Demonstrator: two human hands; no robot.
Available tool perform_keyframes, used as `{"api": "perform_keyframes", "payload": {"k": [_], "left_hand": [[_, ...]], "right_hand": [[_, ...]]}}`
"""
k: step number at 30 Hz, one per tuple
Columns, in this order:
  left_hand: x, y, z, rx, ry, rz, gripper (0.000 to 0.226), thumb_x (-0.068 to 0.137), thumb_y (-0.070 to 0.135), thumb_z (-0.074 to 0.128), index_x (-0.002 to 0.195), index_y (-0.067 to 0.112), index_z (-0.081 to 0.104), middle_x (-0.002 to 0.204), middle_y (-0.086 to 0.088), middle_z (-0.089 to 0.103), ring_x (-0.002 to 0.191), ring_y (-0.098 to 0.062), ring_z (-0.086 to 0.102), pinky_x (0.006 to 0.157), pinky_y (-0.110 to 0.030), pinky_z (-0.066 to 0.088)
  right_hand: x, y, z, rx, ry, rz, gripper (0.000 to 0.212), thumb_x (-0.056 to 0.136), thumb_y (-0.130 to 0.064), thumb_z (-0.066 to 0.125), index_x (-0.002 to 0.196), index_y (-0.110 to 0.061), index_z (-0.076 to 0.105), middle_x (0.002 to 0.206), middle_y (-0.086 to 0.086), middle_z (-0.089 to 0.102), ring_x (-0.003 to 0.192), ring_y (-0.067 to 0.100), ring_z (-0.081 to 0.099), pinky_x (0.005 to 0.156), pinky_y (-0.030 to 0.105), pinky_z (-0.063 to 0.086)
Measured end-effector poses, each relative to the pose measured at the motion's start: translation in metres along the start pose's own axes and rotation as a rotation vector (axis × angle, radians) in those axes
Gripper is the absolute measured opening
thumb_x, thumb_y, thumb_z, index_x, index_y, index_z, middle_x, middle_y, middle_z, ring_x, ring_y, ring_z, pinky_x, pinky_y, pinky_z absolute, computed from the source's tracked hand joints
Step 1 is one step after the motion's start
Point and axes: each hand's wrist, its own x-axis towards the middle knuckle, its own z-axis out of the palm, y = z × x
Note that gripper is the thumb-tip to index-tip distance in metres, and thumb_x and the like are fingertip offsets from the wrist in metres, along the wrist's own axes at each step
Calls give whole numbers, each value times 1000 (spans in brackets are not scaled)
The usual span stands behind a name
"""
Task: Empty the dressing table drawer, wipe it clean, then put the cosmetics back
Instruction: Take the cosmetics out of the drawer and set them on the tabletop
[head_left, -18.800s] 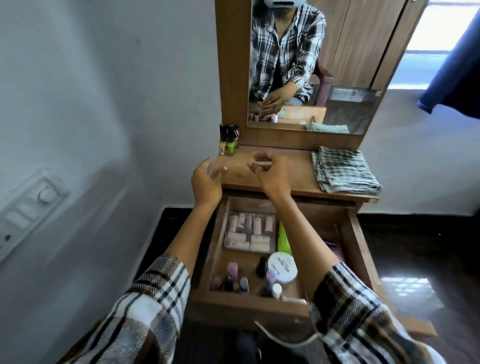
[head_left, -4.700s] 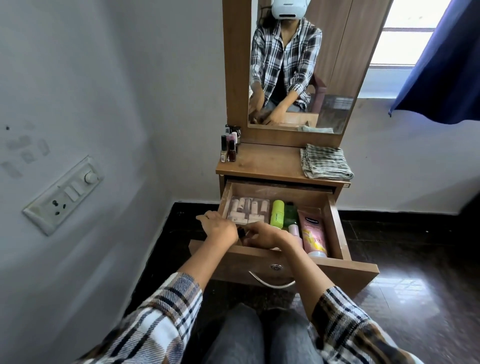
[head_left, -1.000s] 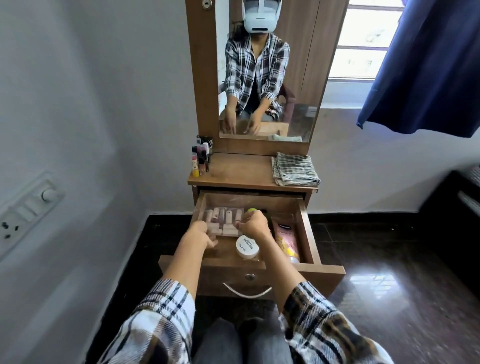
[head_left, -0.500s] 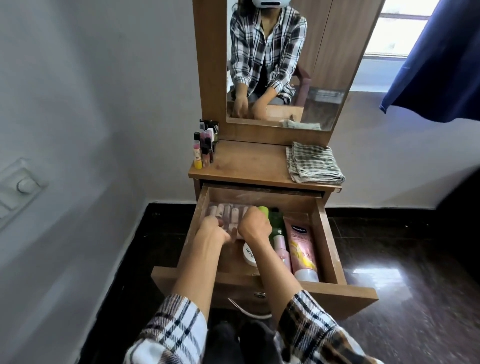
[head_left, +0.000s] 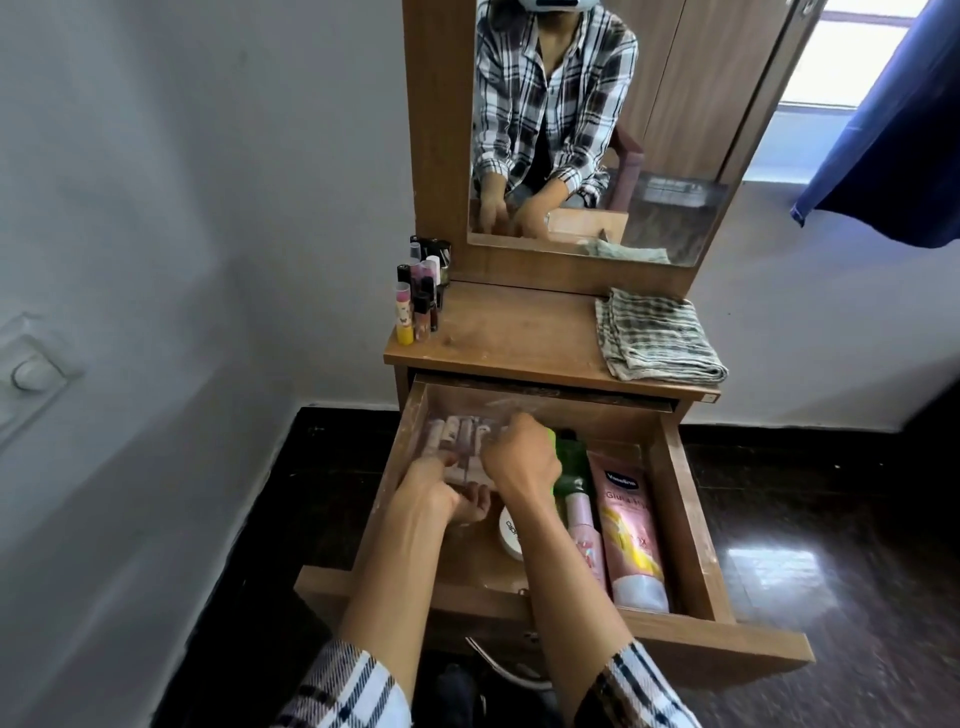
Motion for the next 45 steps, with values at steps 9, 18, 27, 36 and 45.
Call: {"api": "perform_keyframes", "payload": {"k": [9,18,27,36,45], "left_hand": [[-14,-8,11,157,-14,164,24,92,9,53,71,1,43,75,-10,45,65,-21,41,101,-50,33],[-104,-20,-16,347,-227,267,26,91,12,56,115,1,55,120,-14,58,124,-34,48,104,-66,18],[-136,-3,8,439,-259,564,34,94,15,53,124,-1,51,123,-19,57,108,-31,61,77,-44,48],[-79,20,40,748,-208,826,27,82,8,68,108,3,58,109,-15,65,89,-28,64,75,-36,54],[-40,41,55,1075,-395,1126,49,79,12,72,121,9,49,108,3,61,84,2,56,64,0,44]], "right_hand": [[-4,6,-10,250,9,-30,24,83,-22,52,101,-29,67,107,-1,67,102,24,61,83,29,49],[-40,7,-77,228,-38,-89,41,88,-36,55,127,-26,54,131,9,49,123,29,45,104,40,38],[-62,8,-133,562,-356,-269,69,74,-11,79,132,-9,42,120,7,61,109,21,61,96,38,50],[-1,3,-89,373,-208,-266,81,65,-33,82,131,-12,39,128,12,48,114,25,53,100,36,47],[41,-9,-74,88,-121,-236,86,83,-49,62,141,-2,21,142,17,25,134,33,20,111,39,24]]}}
